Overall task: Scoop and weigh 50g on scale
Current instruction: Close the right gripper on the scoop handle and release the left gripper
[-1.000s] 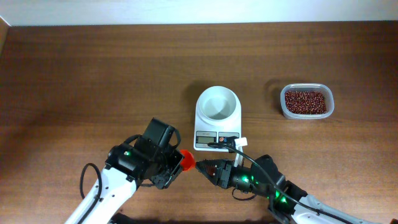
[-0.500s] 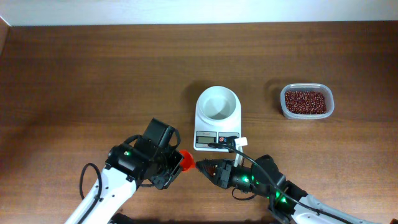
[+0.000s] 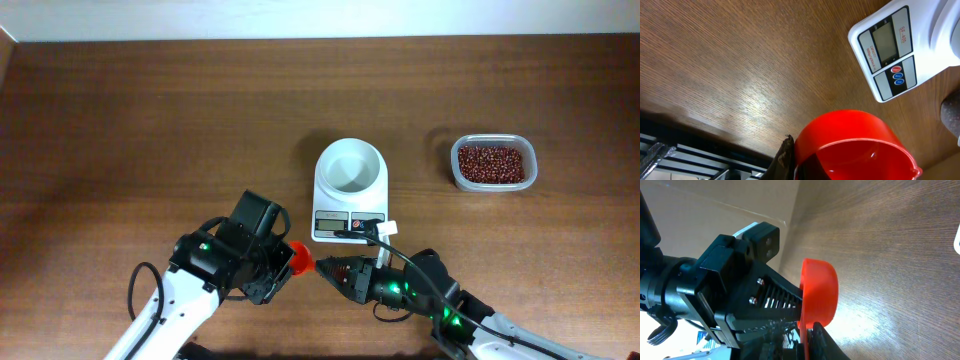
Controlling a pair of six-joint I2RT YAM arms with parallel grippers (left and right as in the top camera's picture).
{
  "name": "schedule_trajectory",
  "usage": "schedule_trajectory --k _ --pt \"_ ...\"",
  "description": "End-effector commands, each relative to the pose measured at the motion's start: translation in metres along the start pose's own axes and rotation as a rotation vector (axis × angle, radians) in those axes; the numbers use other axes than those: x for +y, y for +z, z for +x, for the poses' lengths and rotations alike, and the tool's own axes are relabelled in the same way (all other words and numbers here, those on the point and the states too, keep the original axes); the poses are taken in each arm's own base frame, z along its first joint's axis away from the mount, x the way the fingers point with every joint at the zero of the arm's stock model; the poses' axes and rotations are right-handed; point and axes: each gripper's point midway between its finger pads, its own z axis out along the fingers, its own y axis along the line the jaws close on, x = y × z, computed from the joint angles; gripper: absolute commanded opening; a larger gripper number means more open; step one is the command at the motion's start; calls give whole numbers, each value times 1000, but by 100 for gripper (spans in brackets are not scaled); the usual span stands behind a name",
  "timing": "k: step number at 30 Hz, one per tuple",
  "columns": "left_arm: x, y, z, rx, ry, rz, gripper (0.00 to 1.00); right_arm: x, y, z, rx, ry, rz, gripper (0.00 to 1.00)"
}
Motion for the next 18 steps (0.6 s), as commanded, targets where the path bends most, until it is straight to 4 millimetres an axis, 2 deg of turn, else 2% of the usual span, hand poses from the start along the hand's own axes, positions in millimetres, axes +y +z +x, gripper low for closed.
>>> schedule_trajectory --k 1,18 --pt "-2 -1 -3 -25 5 -1 0 7 2 5 29 -13 -25 20" --pt "-3 -1 -5 -35 7 3 0 9 2 9 53 -13 -36 10"
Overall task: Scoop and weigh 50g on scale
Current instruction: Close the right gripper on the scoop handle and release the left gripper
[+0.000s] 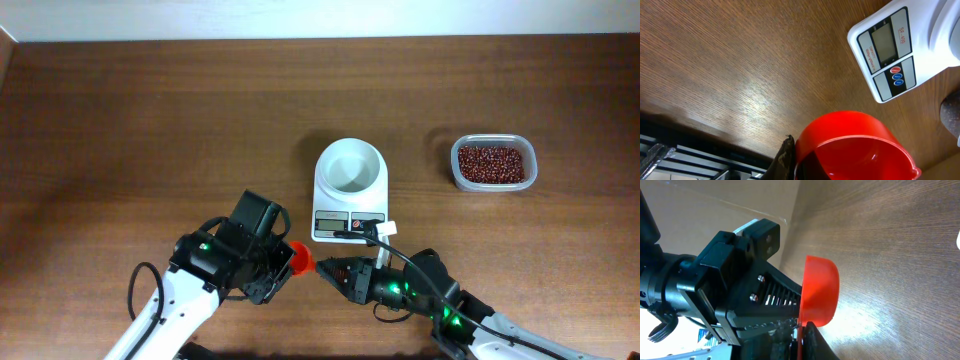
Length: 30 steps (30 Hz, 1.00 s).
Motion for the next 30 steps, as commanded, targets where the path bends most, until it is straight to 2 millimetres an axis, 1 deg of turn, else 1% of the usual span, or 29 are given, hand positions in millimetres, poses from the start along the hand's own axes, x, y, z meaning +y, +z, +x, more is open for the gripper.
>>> schedule_trajectory --k 1,3,5,6,10,14,17,18,21,23,25,30 --pt "-2 -1 -4 -33 6 1 0 8 2 6 39 -15 -32 9" --pt "-2 -1 -4 -32 6 1 0 8 2 6 39 -15 -31 5" --pt "-2 -1 -4 -32 6 1 8 8 2 6 39 -14 -31 4" --pt "-2 -1 -4 -32 6 1 13 8 2 6 34 -14 -29 4" --pt "-2 -1 -4 -32 6 0 27 7 2 5 30 -14 -26 4" --pt "-1 -1 -9 -59 6 -4 54 0 2 8 42 -7 3 4" --pt "-1 -2 -13 -81 5 -8 72 0 2 10 53 -8 -2 4" --pt "-1 -2 -13 -82 5 -8 80 0 1 10 53 -8 0 4" --pt "-1 -2 -13 -81 5 -8 98 -2 1 14 73 -70 2 4" --pt "0 -2 -13 -81 5 -8 99 -4 1 18 97 -129 7 4" --pt "0 -2 -13 -81 5 -8 99 -9 0 21 108 -132 23 4" --pt "-1 -2 -13 -81 5 -8 99 -6 0 27 144 -201 -2 4"
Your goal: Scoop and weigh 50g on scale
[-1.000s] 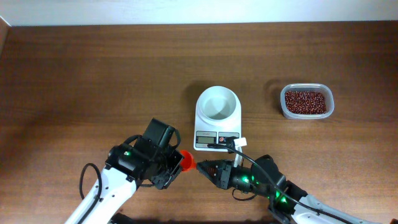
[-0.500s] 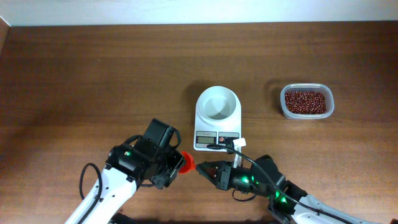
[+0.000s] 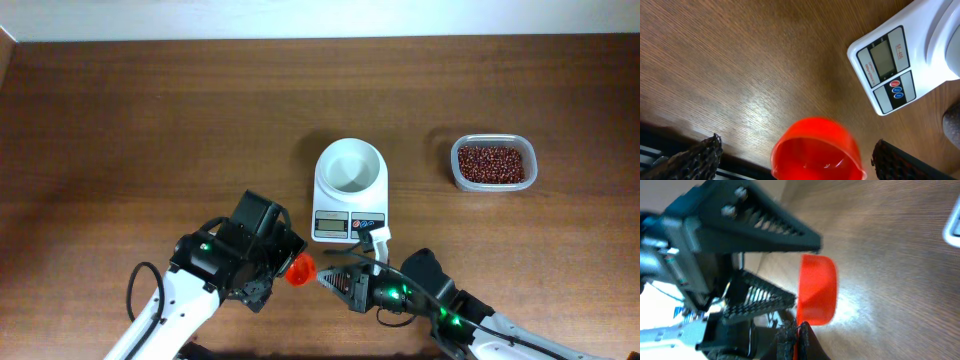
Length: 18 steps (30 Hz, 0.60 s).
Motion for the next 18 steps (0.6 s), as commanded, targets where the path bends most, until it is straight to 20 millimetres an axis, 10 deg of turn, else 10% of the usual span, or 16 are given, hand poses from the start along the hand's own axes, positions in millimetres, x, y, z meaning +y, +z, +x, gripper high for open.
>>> schedule_trajectory --k 1,7,18 --pt "-2 -1 -3 -16 0 3 99 9 1 10 57 -76 -42 4" --pt "-3 -2 -1 -8 32 7 99 -11 -2 17 99 -46 27 4" --pt "-35 -37 -21 -121 304 119 99 13 -25 14 102 -94 -43 4"
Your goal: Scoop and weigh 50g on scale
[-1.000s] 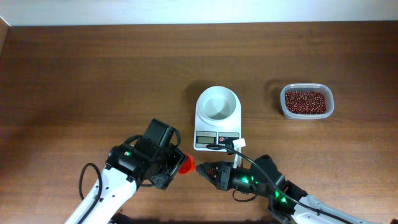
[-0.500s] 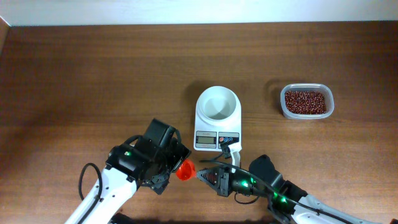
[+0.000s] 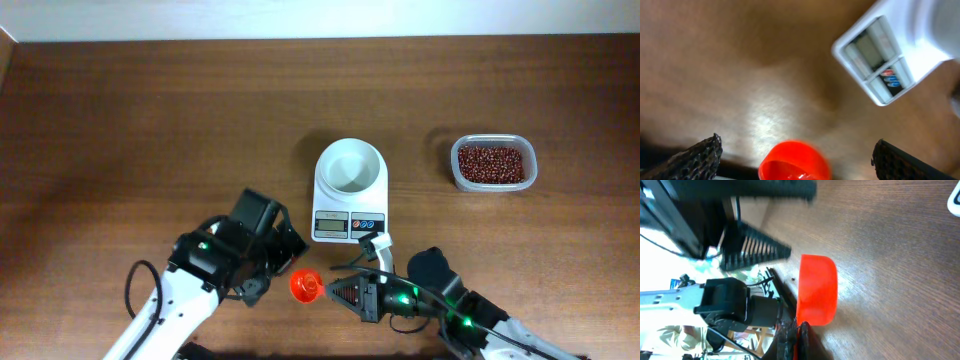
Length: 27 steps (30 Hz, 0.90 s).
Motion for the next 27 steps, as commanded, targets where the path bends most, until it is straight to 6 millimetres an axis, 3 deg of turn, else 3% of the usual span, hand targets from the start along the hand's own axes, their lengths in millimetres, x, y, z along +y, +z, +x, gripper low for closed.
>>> schedule_trajectory --k 1,4,10,18,23,27 --pt "-27 -36 -26 -130 150 101 99 19 -9 -6 -24 -59 -51 4" --pt "-32 -51 -38 -209 171 121 99 39 -21 -11 -66 -105 -100 4" --pt "-31 -55 -40 -233 169 121 99 69 -41 -22 -154 -186 -179 4" --pt "-31 -55 -40 -232 169 121 99 60 -60 -51 -253 -191 -161 4" --pt "-31 -55 -40 -232 169 121 99 71 -83 -71 -308 -230 -234 4" --pt "-31 -54 -40 -231 168 121 99 58 -103 -89 -365 -184 -210 4"
